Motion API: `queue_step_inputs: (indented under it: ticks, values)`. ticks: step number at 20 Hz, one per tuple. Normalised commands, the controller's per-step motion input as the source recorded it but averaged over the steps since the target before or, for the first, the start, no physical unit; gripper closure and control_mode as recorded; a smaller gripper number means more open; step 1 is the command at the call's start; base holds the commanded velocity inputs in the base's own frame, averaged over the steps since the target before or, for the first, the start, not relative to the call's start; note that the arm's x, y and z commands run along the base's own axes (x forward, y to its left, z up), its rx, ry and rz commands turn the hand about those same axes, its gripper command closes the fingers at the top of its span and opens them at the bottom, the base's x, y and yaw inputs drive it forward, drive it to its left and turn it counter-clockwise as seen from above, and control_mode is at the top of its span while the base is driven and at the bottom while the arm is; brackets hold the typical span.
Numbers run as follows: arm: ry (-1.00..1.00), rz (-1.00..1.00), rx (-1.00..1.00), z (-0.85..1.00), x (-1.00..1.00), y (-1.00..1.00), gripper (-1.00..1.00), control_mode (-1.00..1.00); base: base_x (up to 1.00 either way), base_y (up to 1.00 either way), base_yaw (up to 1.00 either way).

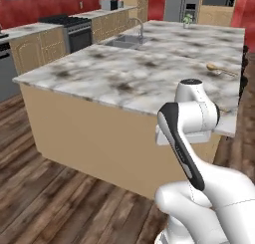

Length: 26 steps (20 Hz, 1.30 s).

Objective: Pick up the metallic utensils from the counter and place them in the open drawer. Make sure not to pick up any wooden utensils.

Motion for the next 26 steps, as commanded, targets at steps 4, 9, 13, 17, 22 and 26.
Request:
queue_step_inputs:
  ticks: [4, 9, 13, 17, 22, 26]
  values:
    - [0.0, 0.0, 0.0, 0.0, 0.0, 0.0, 1.0, 1.0, 0.27, 1.0, -0.29]
    - [0.0, 0.0, 0.0, 0.0, 0.0, 0.0, 1.0, 1.0, 0.19, 1.0, -0.23]
    - [0.0, 0.0, 0.0, 0.0, 0.0, 0.0, 1.0, 1.0, 0.07, 1.0, -0.12]
    - [0.0, 0.0, 0.0, 0.0, 0.0, 0.0, 1.0, 1.0, 0.0, 1.0, -0.06]
    - [0.0, 0.0, 0.0, 0.0, 0.0, 0.0, 1.0, 1.0, 0.02, 1.0, -0.06]
    - [0.0, 0.0, 0.0, 0.0, 0.0, 0.0, 1.0, 1.0, 0.06, 1.0, -0.08]
